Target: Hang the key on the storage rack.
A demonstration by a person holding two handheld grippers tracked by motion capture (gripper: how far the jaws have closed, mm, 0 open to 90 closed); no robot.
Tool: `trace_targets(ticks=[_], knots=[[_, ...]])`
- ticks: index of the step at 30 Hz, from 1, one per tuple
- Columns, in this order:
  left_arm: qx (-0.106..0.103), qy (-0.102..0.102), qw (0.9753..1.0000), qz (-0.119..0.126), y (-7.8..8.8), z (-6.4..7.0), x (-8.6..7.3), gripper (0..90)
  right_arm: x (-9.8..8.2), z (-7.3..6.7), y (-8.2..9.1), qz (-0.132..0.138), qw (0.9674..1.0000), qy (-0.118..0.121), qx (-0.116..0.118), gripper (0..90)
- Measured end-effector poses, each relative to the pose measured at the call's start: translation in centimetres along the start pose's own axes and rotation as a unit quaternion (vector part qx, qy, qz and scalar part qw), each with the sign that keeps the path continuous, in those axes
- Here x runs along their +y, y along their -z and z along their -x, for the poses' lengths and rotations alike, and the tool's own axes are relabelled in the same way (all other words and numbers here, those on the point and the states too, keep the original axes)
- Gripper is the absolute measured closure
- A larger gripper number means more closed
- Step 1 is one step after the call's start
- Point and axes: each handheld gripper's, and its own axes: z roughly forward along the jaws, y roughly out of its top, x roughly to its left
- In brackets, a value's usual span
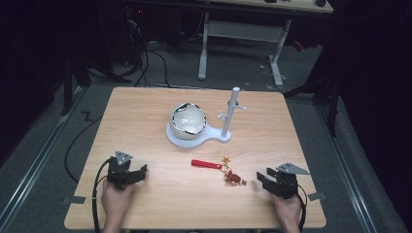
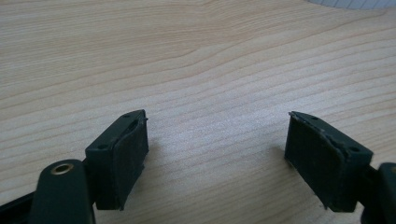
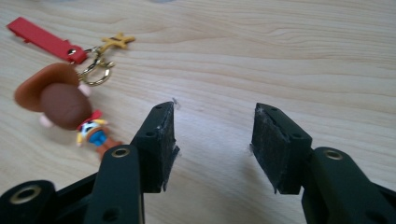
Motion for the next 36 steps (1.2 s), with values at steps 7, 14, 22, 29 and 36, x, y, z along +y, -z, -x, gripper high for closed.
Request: trace_targets(ticks=[7, 14, 22, 29, 36], knots=[[0.000, 0.000, 1.0000, 0.000, 0.0, 0.0, 0.0, 21.8, 0.2, -1.2, -0.1, 0.006, 0.9996, 0.008, 0.025, 51.1], [0.000, 0.000, 1.0000, 0.000, 0.0, 0.0, 0.0, 21.8, 0.7, -2.7, -0.5, 0.003, 0.9983, 0.031, 0.048, 50.9], [0.000, 0.000, 1.0000, 0.000, 0.0, 0.0, 0.0, 21.8, 1.4, -4.4, -0.6, 0.012, 0.9965, 0.051, 0.065, 50.9], [0.000, 0.000, 1.0000, 0.000, 0.0, 0.0, 0.0, 21.8, 1.4, -5.6, -0.6, 0.015, 0.9937, 0.072, 0.085, 52.5], [0.000, 0.000, 1.0000, 0.000, 0.0, 0.0, 0.0, 21.8, 1.5, -6.8, -1.3, 0.012, 0.9908, 0.098, 0.093, 52.0]])
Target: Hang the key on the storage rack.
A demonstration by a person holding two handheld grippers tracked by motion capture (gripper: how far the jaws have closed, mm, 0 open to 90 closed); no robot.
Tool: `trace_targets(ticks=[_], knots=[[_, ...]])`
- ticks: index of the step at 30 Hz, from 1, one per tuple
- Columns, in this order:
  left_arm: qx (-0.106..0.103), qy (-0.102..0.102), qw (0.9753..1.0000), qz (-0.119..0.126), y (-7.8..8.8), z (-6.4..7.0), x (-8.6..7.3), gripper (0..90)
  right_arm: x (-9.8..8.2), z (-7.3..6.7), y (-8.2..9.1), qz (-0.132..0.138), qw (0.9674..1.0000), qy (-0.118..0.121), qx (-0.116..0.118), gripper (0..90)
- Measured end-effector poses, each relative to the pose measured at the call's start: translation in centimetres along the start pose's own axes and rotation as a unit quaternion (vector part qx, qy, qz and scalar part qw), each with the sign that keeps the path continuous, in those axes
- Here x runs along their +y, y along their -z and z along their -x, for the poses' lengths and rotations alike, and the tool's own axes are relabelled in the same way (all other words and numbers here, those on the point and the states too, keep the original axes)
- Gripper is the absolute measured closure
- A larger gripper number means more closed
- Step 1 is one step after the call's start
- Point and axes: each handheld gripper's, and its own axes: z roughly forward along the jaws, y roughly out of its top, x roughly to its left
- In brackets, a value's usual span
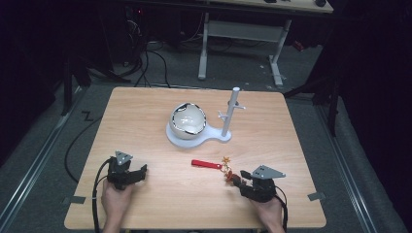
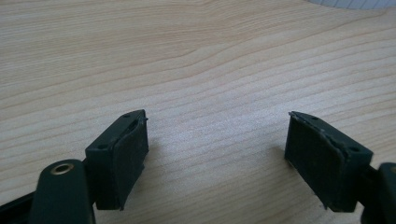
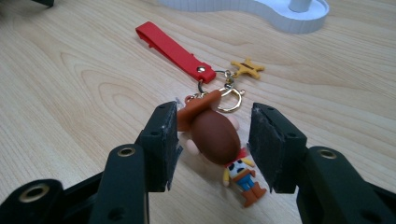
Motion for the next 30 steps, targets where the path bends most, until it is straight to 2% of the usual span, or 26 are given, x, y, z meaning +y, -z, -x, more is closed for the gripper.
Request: trace_targets(ticks=[2, 7, 9, 17, 21, 23, 30], knots=[[0.000, 0.000, 1.0000, 0.000, 0.0, 0.0, 0.0, 21.8, 0.0, -0.2, -0.4, -0.005, 1.0000, 0.008, 0.003, 51.0], [0.000, 0.000, 1.0000, 0.000, 0.0, 0.0, 0.0, 21.8, 0.1, -0.2, -1.0, -0.010, 0.9999, 0.007, 0.003, 50.4], [0.000, 0.000, 1.0000, 0.000, 0.0, 0.0, 0.0, 21.8, -0.1, -0.2, -1.7, -0.022, 0.9997, 0.011, 0.004, 49.4], [0.001, 0.001, 1.0000, 0.001, 0.0, 0.0, 0.0, 21.9, -0.2, -0.4, -2.3, -0.033, 0.9989, 0.030, -0.013, 50.2], [0.001, 0.001, 1.0000, 0.000, -0.1, 0.0, 0.0, 21.9, -0.4, -0.4, -2.7, -0.047, 0.9984, 0.029, -0.014, 51.6], [0.001, 0.001, 1.0000, 0.000, -0.1, 0.0, 0.1, 21.9, -0.4, -0.3, -2.7, -0.045, 0.9985, 0.028, -0.014, 55.3], [0.001, 0.002, 1.0000, 0.000, -0.1, 0.0, 0.1, 21.9, -0.4, 0.3, -2.6, -0.043, 0.9990, 0.010, 0.000, 57.1]])
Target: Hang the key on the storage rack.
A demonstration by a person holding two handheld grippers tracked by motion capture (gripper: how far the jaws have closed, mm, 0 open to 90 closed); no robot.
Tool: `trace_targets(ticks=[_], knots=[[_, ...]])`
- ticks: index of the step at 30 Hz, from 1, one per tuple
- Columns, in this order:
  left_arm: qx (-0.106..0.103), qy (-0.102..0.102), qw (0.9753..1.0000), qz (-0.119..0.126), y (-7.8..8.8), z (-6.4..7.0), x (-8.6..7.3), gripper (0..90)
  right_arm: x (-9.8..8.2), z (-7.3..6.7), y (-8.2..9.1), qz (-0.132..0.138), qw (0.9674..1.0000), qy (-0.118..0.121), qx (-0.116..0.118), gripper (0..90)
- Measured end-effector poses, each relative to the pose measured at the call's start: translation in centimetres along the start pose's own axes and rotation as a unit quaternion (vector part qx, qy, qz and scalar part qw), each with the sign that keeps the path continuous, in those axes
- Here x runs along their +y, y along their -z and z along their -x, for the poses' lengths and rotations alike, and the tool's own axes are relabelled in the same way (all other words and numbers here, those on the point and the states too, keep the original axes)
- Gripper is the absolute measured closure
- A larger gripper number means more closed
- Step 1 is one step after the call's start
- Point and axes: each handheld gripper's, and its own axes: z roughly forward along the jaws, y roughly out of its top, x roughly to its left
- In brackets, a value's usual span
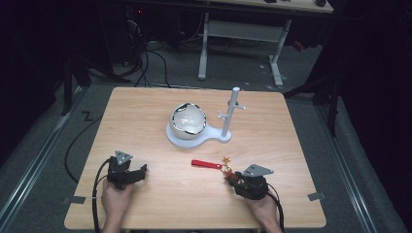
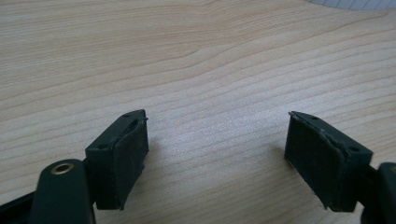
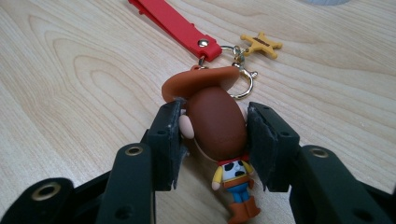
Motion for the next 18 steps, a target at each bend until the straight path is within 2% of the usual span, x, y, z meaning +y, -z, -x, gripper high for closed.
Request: trace_targets(ticks=[1, 4, 9, 18], knots=[[0.000, 0.000, 1.0000, 0.000, 0.00, 0.00, 0.00, 21.9, -0.03, 0.16, 0.07, 0.006, 1.0000, -0.002, 0.005, 60.0], [0.000, 0.000, 1.0000, 0.000, 0.00, -0.01, 0.00, 21.9, 0.02, 0.31, 0.15, 0.008, 0.9999, -0.006, 0.008, 60.3], [0.000, 0.000, 1.0000, 0.000, 0.00, -0.01, 0.00, 21.9, 0.06, 0.13, 0.17, 0.007, 1.0000, 0.005, 0.001, 60.9], [0.000, 0.000, 1.0000, 0.000, 0.00, -0.01, 0.00, 21.9, 0.47, 0.49, 0.88, 0.016, 0.9999, 0.003, 0.002, 61.7]])
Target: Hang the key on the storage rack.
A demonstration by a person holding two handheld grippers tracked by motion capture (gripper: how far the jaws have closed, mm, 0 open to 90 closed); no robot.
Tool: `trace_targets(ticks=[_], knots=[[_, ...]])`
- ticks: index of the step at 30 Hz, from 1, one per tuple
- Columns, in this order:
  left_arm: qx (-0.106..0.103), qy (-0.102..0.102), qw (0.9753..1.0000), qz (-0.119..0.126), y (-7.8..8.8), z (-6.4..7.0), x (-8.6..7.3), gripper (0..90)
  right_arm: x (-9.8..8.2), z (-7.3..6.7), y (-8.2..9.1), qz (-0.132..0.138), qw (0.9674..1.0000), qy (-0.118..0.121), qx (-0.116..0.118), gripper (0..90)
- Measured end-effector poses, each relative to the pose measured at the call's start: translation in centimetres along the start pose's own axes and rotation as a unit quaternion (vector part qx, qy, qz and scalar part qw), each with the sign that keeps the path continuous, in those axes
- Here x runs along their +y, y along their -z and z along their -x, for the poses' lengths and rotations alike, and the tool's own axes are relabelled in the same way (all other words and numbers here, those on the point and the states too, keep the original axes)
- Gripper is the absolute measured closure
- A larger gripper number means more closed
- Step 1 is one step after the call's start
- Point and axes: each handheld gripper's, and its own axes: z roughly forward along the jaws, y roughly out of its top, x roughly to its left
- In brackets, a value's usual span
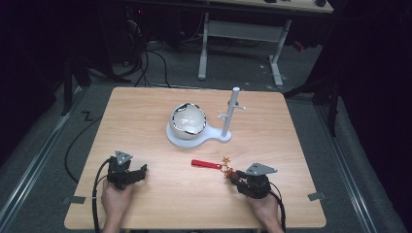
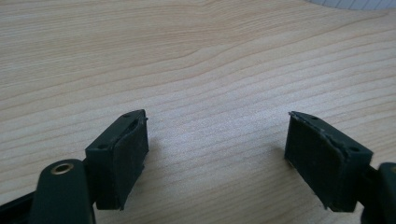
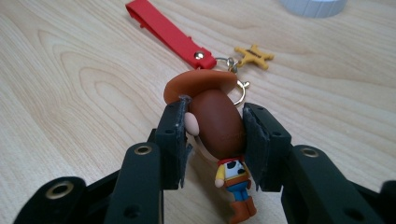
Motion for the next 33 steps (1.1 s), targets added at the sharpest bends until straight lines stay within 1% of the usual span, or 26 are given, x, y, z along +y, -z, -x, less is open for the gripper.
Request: trace_targets(ticks=[3, 4, 5, 12, 15, 16, 18, 19, 21, 22, 26, 28, 29, 30, 31, 32, 33], knots=[[0.000, 0.000, 1.0000, 0.000, 0.0, 0.0, 0.0, 21.8, 0.2, 0.3, 0.2, 0.003, 1.0000, -0.004, 0.001, 61.8], [0.000, 0.000, 1.0000, 0.000, 0.0, 0.0, 0.0, 21.8, 0.4, 0.5, 0.5, 0.010, 0.9998, -0.014, 0.004, 61.9], [0.000, 0.000, 1.0000, 0.000, 0.0, 0.0, 0.0, 21.8, 0.5, 0.5, 0.6, 0.015, 0.9997, -0.017, 0.006, 61.9], [0.000, 0.000, 1.0000, 0.000, 0.0, 0.0, 0.0, 21.8, 1.1, 1.1, 1.4, 0.025, 0.9994, -0.019, 0.017, 62.0], [0.000, 0.000, 1.0000, 0.000, 0.0, 0.0, 0.0, 21.8, 1.3, 1.5, 2.0, 0.046, 0.9981, -0.031, 0.028, 62.1], [0.001, 0.000, 1.0000, 0.000, 0.0, 0.0, 0.0, 21.8, 1.3, 1.5, 2.0, 0.046, 0.9981, -0.031, 0.028, 62.1], [0.001, 0.000, 1.0000, 0.000, 0.0, 0.0, 0.0, 21.8, 1.3, 1.6, 2.2, 0.056, 0.9972, -0.036, 0.034, 62.1], [0.001, 0.000, 1.0000, 0.000, 0.0, 0.0, 0.0, 21.8, 1.3, 1.7, 2.5, 0.065, 0.9960, -0.045, 0.042, 62.2], [0.001, 0.000, 1.0000, 0.000, 0.0, 0.0, 0.0, 21.8, 1.3, 1.9, 2.8, 0.073, 0.9948, -0.053, 0.046, 62.3], [0.001, 0.000, 1.0000, 0.000, 0.0, 0.0, 0.0, 21.8, 1.3, 1.9, 3.0, 0.079, 0.9940, -0.059, 0.046, 62.4], [-0.001, -0.002, 1.0000, 0.000, 0.0, 0.0, 0.0, 21.7, 1.3, 2.1, 3.5, 0.083, 0.9934, -0.066, 0.044, 62.5], [-0.002, -0.001, 1.0000, 0.000, 0.0, 0.0, 0.0, 21.6, 1.7, 2.3, 3.9, 0.077, 0.9946, -0.061, 0.035, 62.6], [-0.002, -0.001, 1.0000, 0.000, 0.0, 0.0, 0.0, 21.6, 1.7, 2.3, 3.9, 0.077, 0.9946, -0.061, 0.035, 62.6], [-0.003, -0.002, 1.0000, 0.000, 0.0, 0.0, 0.0, 21.5, 2.0, 2.5, 4.3, 0.075, 0.9953, -0.056, 0.025, 62.8], [-0.004, -0.002, 1.0000, 0.000, 0.0, 0.0, 0.0, 21.5, 2.2, 2.5, 4.4, 0.073, 0.9956, -0.054, 0.021, 62.8], [-0.004, -0.002, 1.0000, 0.000, 0.0, 0.0, 0.0, 21.5, 2.2, 2.5, 4.4, 0.073, 0.9956, -0.054, 0.021, 62.8], [-0.005, -0.002, 1.0000, 0.001, 0.0, 0.0, 0.0, 21.5, 2.5, 2.6, 4.7, 0.073, 0.9962, -0.047, 0.014, 62.9]])
